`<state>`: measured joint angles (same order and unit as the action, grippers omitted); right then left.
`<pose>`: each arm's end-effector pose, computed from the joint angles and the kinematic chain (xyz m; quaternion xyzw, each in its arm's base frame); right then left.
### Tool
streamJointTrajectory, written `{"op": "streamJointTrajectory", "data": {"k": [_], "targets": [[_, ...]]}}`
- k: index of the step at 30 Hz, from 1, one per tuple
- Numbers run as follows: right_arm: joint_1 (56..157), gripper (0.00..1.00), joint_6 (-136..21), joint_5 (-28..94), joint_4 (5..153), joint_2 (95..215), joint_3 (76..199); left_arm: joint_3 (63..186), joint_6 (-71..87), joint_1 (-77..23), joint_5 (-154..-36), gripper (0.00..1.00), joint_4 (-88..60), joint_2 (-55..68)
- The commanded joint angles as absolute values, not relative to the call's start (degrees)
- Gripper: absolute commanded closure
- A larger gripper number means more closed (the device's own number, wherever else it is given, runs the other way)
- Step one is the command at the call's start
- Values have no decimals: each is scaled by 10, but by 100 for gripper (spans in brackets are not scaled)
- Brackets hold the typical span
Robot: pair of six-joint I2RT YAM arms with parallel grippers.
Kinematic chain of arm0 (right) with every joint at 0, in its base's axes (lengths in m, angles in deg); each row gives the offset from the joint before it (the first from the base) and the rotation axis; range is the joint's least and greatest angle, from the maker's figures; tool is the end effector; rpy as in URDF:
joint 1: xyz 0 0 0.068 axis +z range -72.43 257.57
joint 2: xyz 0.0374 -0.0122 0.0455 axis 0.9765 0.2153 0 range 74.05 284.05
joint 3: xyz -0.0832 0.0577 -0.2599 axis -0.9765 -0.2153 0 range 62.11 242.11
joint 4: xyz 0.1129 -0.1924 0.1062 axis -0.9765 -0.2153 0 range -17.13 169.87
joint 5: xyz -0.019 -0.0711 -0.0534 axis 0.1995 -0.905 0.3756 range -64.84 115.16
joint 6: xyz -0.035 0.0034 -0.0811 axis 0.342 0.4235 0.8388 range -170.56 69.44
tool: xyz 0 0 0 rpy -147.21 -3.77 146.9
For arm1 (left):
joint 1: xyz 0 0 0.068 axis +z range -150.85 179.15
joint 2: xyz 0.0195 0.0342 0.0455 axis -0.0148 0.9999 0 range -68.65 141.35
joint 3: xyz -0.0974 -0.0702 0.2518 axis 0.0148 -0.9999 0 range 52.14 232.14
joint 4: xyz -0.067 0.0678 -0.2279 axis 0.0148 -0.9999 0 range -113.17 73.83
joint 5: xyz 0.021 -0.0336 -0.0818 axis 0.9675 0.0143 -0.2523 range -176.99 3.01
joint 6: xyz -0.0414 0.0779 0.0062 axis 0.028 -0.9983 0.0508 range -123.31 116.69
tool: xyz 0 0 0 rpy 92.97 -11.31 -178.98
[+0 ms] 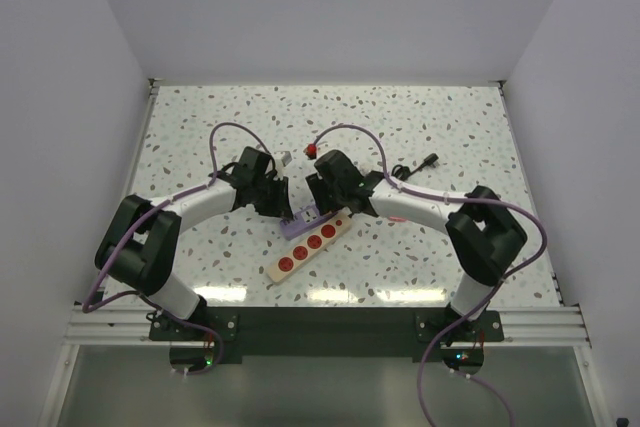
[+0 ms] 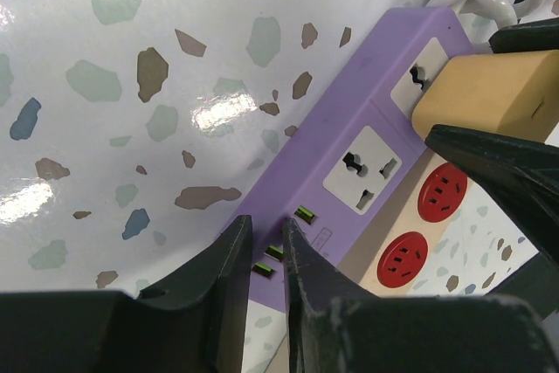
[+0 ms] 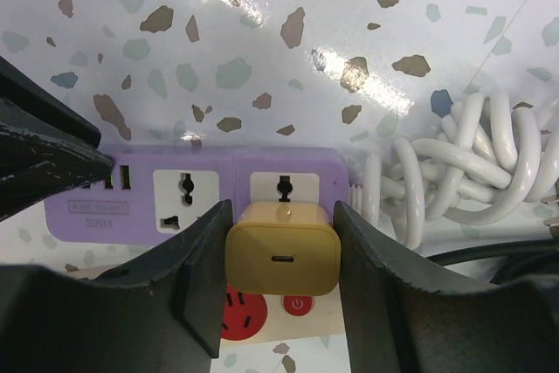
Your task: Insert the plug
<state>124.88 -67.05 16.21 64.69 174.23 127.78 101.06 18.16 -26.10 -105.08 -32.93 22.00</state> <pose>0.2727 0.2776 0.1833 -0.2228 0.9094 0.1193 0.3303 0.2718 -0.1552 0.1490 0.0740 0.9485 -0.2452 0.1863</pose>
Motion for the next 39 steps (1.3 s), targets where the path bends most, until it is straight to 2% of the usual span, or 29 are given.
{"op": "streamJointTrajectory", "data": {"k": [1,5,6,9,39], "targets": [[1263,73,-679,151,628,1719,1254,993,169,-262,-1028,76,-371,233],[1269,82,-686,147,641,1720,1241,996,170,-262,-1028,77,-372,235],[1270,89,-686,145,641,1721,1238,995,169,-262,-1028,77,-372,235],[1280,100,-686,133,645,1727,1235,998,168,-262,-1027,77,-374,235],[1327,100,-720,47,723,1684,1083,1010,170,-262,-1027,80,-379,259]]}}
